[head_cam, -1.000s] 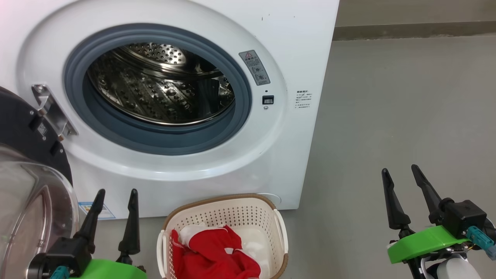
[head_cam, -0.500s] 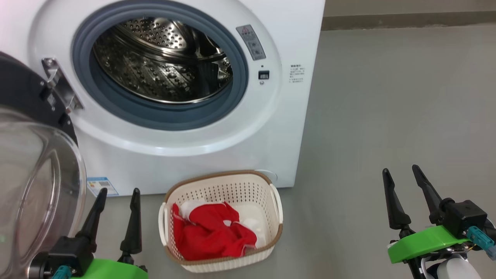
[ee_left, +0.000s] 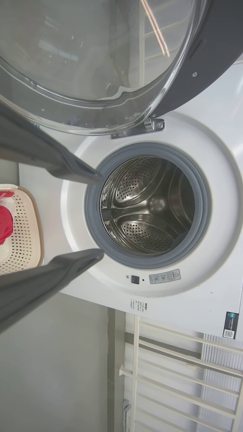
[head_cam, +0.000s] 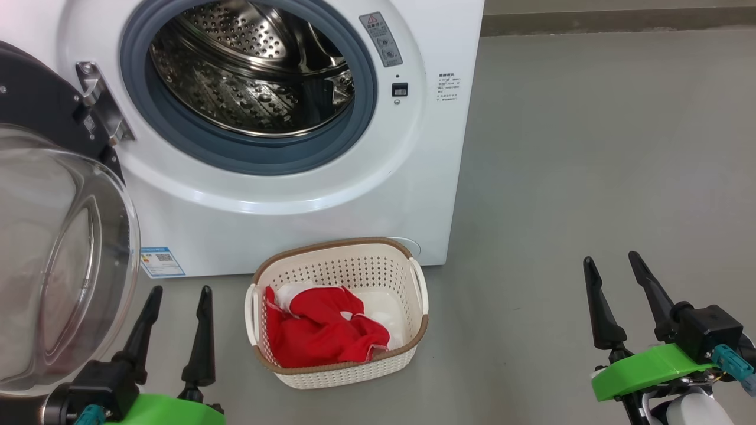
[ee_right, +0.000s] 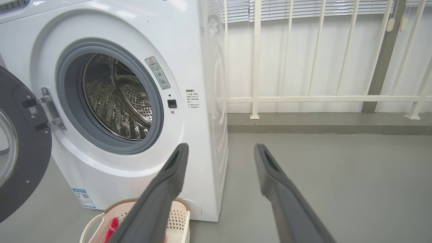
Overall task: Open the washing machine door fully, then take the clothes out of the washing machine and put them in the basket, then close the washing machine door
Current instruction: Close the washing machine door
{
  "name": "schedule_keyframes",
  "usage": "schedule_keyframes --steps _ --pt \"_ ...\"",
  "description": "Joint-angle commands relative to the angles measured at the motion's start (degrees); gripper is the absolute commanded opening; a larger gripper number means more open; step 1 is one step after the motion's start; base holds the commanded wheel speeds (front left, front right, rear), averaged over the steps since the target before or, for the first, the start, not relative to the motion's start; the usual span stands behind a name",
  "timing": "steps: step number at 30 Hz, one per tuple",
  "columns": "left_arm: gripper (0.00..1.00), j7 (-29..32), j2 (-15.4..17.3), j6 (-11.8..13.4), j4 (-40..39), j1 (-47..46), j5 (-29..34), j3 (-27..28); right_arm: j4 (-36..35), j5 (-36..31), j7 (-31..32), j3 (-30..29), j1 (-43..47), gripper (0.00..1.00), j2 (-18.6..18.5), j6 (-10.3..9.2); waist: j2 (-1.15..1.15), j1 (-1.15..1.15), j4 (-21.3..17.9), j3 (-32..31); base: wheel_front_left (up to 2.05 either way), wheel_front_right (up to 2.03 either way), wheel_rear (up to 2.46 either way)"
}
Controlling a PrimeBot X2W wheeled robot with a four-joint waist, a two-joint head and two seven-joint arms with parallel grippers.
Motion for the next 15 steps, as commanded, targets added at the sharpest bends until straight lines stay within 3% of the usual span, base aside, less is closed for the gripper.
schedule_keyframes --steps 1,15 --pt "1.0 -0.69 1.11 -0.36 -1.57 -1.53 0.03 1.81 -1.34 0.38 -0.36 1.16 -1.7 1.0 -0.25 0.37 0.0 0.0 0.03 -0.01 0.0 0.0 0.0" --pt "1.0 -0.69 0.65 -0.21 -1.43 -1.45 0.98 2.51 -1.63 0.11 -0.36 1.77 -1.41 1.0 -0.25 0.37 0.0 0.0 1.96 -0.12 0.0 0.0 0.0"
